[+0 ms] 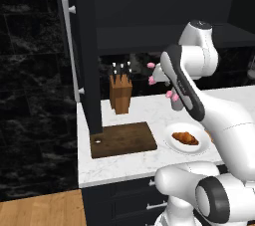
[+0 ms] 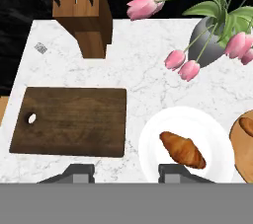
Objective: From the different types of pastries on the counter, select a croissant and place it on the cutting board. Then retrieve a jar of jam from the cabinet and place it alongside the croissant on the cutting board.
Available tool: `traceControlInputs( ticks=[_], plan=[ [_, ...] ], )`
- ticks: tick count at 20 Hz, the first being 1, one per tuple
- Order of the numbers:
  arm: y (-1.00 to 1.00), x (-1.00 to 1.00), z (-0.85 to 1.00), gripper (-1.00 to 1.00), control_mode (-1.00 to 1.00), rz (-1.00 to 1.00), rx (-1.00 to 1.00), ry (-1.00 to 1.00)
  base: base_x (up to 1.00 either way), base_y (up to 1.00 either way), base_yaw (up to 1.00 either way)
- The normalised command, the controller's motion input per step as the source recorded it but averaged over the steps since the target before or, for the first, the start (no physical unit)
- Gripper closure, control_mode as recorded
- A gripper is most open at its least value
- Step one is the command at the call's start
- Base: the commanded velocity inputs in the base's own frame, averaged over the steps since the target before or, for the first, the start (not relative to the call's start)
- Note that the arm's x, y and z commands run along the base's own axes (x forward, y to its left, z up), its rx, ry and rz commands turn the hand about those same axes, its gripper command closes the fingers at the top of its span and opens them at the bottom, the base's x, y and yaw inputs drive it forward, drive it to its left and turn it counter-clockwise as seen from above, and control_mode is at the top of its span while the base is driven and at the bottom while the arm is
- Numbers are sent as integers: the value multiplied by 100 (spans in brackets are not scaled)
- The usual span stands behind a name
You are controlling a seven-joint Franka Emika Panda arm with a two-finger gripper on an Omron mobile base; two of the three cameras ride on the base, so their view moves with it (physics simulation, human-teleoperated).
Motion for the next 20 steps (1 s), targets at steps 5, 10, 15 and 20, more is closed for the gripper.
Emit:
traceControlInputs(
  ticks=[5, 10, 15, 20],
  plan=[
    [0, 1, -13, -100, -100, 3, 0, 3, 0, 0, 0],
    [-11, 0, -8, -100, -100, 11, -1, 6, 0, 0, 0],
    [-25, 0, -38, -100, -100, 14, -7, 39, 0, 0, 0],
    [-32, 0, -53, -100, -100, 13, -5, 29, 0, 0, 0]
  ],
)
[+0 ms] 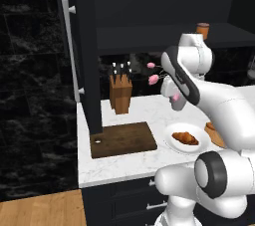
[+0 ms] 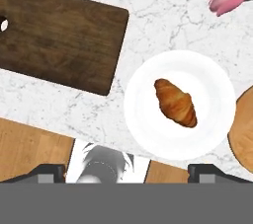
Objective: From the different types of pastries on the counter, select a croissant and place it on the cutting board. Then retrieve a jar of jam from the cabinet and place it alongside the croissant on the cutting board.
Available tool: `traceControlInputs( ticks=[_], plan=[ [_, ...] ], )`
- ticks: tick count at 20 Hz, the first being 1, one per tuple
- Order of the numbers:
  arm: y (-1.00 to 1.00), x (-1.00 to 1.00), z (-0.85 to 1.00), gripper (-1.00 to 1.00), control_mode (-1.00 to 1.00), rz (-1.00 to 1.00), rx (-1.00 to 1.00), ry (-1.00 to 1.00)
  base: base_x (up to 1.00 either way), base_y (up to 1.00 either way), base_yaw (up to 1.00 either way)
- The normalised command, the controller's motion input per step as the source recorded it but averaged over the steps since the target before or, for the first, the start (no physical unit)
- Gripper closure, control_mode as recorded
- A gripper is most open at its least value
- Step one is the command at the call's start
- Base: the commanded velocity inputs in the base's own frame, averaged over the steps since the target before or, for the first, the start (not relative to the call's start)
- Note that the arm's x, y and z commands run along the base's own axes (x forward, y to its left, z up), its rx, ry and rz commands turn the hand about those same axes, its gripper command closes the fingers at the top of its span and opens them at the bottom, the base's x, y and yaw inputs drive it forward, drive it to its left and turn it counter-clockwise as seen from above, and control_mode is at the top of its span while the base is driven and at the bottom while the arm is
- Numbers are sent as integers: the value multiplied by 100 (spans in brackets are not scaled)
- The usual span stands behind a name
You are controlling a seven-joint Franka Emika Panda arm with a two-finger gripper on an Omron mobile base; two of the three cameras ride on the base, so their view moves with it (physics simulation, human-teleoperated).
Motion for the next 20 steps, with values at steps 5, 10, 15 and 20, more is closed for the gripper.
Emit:
traceControlInputs(
  ticks=[5, 10, 15, 20],
  plan=[
    [-10, 0, -27, -100, -100, 1, -4, 0, 0, 0, 0],
    [-26, -8, -54, -100, -100, 3, -8, 3, 0, 0, 0],
    [-24, -5, -43, -100, -100, 1, -1, 1, 0, 0, 0],
    [-2, 0, -45, -100, -100, 0, 0, -3, 0, 0, 0]
  ],
)
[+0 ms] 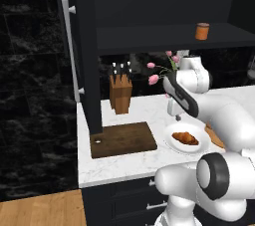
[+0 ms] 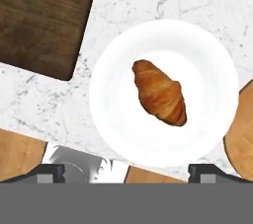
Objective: From the different types of pastries on the counter, select a croissant and place it on the cutting board. Then retrieve a jar of jam from the cabinet and place it alongside the croissant on the cutting board.
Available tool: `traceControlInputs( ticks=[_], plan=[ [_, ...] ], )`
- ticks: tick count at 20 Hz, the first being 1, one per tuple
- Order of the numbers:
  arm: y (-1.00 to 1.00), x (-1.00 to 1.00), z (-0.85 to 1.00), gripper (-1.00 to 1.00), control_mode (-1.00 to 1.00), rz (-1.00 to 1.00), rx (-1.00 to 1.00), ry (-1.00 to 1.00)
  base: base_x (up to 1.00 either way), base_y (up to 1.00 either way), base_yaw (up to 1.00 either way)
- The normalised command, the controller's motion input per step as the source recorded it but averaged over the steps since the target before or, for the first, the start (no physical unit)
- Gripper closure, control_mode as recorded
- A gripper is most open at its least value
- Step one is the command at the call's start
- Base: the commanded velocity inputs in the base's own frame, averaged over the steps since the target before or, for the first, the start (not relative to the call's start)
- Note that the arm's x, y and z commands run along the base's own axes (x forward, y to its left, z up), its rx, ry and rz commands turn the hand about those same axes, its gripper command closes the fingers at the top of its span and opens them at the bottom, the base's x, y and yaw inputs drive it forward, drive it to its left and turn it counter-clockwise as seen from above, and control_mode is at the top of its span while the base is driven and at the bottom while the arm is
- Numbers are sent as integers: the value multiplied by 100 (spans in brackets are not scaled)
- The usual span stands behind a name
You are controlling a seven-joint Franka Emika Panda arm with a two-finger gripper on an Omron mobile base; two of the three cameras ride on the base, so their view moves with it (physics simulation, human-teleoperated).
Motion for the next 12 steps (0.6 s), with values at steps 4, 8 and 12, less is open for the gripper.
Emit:
traceControlInputs(
  ticks=[4, 8, 12],
  plan=[
    [-15, 3, -52, -100, -100, 5, 0, -13, 0, 0, 0],
    [-24, 5, -52, -100, -100, 1, 0, -13, 0, 0, 0],
    [-13, 11, -23, -100, -100, 0, 0, -1, 0, 0, 0]
  ],
)
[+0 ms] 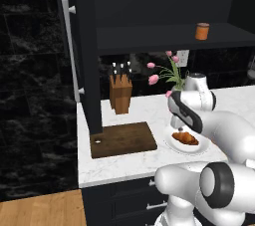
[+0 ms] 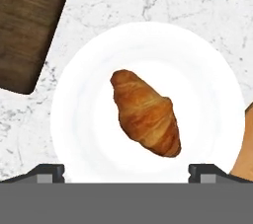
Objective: From the different types of pastries on the counter, select a croissant and place it on the cutting board. Then retrieve a jar of jam from the cabinet and place it alongside the croissant on the cutting board.
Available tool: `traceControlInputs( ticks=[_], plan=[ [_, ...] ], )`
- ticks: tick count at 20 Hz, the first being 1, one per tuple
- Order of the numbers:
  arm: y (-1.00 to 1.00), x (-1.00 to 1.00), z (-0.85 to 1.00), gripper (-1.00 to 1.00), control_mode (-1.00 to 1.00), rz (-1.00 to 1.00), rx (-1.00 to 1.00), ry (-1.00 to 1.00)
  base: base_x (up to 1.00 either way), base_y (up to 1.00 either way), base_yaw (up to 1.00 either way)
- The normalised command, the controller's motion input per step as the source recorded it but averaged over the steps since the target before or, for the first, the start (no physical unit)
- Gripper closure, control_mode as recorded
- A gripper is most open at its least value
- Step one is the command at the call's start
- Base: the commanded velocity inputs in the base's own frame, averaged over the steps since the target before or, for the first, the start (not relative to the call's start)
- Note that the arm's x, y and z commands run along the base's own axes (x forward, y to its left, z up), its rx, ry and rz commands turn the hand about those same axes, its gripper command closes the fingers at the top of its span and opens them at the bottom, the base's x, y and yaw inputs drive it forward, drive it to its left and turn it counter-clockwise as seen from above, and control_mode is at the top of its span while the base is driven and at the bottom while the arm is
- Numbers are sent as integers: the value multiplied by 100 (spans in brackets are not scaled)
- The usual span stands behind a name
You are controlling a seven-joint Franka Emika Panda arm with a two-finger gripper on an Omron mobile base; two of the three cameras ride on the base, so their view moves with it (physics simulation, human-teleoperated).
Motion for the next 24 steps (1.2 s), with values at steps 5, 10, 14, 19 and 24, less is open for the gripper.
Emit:
traceControlInputs(
  ticks=[5, 10, 14, 19, 24],
  plan=[
    [0, 21, -25, -100, -100, 0, 0, 0, 0, 0, 0],
    [-10, 29, -22, -100, -100, 2, 0, -2, 0, 0, 0],
    [-18, 13, -28, -100, -100, 3, 0, -1, 0, 0, 0],
    [-10, 6, -29, -100, -100, 3, 0, 0, 0, 0, 0],
    [0, 1, -35, -100, -100, 6, 0, 0, 0, 0, 0]
  ],
)
